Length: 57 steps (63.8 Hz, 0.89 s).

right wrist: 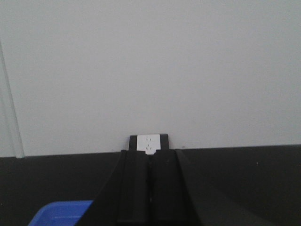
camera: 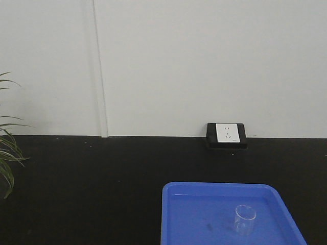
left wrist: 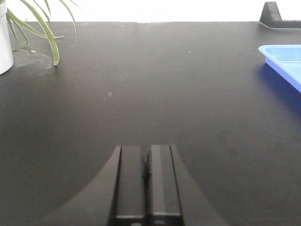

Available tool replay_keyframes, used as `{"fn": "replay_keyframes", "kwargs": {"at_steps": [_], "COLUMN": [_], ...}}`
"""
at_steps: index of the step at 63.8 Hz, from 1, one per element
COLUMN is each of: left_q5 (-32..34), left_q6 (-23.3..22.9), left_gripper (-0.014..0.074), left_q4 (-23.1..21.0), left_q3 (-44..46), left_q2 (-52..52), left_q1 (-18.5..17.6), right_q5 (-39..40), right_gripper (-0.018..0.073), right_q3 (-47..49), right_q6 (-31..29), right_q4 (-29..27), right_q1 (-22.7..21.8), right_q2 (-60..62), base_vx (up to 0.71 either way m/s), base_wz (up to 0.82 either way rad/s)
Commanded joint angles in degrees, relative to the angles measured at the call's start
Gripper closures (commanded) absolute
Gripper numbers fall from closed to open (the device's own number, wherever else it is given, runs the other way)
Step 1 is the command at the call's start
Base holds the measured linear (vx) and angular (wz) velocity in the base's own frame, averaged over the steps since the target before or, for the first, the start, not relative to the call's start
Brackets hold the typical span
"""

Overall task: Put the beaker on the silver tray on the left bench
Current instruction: 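Lower the open right gripper toward the clear beaker in the blue tray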

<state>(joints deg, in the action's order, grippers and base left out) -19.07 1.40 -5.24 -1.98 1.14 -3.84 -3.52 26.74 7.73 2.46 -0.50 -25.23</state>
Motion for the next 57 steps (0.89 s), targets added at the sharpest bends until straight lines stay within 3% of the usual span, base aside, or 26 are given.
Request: {"fn": "replay_keyframes", "kwargs": {"at_steps": [1, 18, 27, 41, 51, 57], "left_q5": [4.78, 4.78, 4.78, 4.78, 4.78, 4.78], "left_q6": [0.02, 0.02, 0.02, 0.02, 0.02, 0.02], "left_gripper": [0.0595, 0.0595, 0.0595, 0.0595, 0.0595, 0.0595], "left_q4": [-0.28, -0.28, -0.28, -0.28, -0.28, -0.28], "left_q3": [-1.04, -1.04, -1.04, -1.04, -1.04, -1.04], "left_q2": [0.39, 0.39, 0.39, 0.39, 0.39, 0.39], "left_q1": [0.11, 0.11, 0.11, 0.11, 0.11, 0.11], "right_q5": [4.62, 11.69, 12.23, 14.46, 26.26, 33.27], "right_gripper": [0.0355, 0.0043, -0.0067, -0.0072, -0.0048, -0.0034], "right_q3": [2.0, 2.0, 2.0, 2.0, 2.0, 2.0], "right_q6": [-0.41, -0.36, 0.16, -0.13, -0.15, 0.04], "right_q4": [0.58, 0.2, -0.31, 3.12, 12.05, 13.61], "right_q1": [-0.16, -0.31, -0.31, 0.17, 2.97, 3.94], "right_q2": [-3.01, -8.4, -12.08, -25.87, -37.98, -46.06], "base_vx": [0.0, 0.0, 0.0, 0.0, 0.0, 0.0], "base_wz": [0.0, 0.0, 0.0, 0.0, 0.0, 0.0]}}
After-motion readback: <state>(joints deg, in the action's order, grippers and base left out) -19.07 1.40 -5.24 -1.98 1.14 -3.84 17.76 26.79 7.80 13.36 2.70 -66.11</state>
